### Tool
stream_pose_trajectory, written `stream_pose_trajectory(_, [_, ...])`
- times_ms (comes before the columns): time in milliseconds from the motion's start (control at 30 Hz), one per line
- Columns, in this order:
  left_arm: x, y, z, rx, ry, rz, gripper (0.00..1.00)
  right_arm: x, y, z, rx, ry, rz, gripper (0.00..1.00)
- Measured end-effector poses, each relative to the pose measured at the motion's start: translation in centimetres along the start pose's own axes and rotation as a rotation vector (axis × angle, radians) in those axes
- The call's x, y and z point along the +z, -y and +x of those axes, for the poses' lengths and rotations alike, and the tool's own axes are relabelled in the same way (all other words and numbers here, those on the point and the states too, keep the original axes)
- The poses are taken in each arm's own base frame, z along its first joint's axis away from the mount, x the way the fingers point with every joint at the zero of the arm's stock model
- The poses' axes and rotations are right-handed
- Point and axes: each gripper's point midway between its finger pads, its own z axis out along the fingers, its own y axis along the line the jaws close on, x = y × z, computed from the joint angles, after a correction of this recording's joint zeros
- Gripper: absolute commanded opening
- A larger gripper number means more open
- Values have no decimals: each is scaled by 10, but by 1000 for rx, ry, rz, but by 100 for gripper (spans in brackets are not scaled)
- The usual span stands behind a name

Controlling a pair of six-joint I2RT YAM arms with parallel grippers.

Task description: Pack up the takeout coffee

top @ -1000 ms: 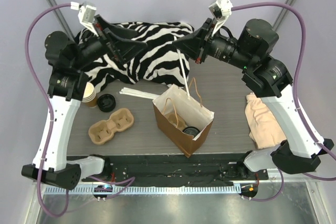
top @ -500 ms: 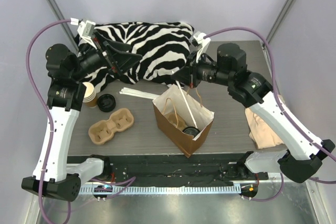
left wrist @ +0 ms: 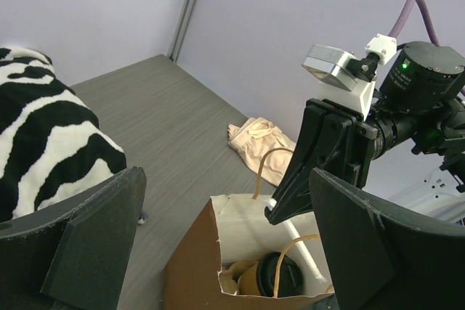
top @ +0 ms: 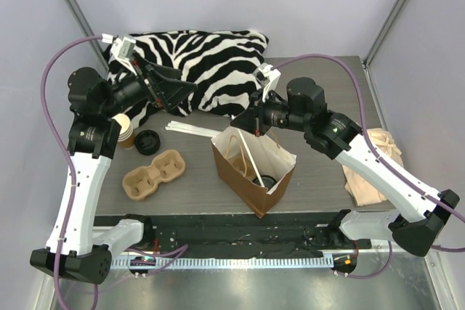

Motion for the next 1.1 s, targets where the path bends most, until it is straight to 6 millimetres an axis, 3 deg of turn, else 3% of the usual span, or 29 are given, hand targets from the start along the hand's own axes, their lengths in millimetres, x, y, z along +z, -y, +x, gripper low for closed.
stream_pose_trajectory(300, [-1, -5, 6, -9, -8, -12, 100, 1, 6, 19, 36, -17, 8, 1])
stream_pose_trajectory(467, [0, -10, 12, -23, -19, -18, 100, 0, 11, 32, 52, -37, 24, 11])
stream_pose_trajectory(533, [0, -11, 14, -26, -22, -20, 100, 0, 12, 33, 55, -39, 29, 26])
stream_pose_trajectory(600, [0, -12, 14, -28, -23, -22, 100, 0, 12, 33, 60, -38, 32, 32])
stream_pose_trajectory(733, [-1, -13, 14, -27, -21, -26, 100, 0, 13, 33, 59, -35, 38, 38])
stream_pose_trajectory(900, [-1, -15, 16, -34, -27, -31, 100, -4, 6, 14, 39, 2, 26, 45])
stream_pose_trajectory(1100, [-1, -25, 21, -56, -64, -66, 100, -19, -13, -37, -37, 118, 1, 53])
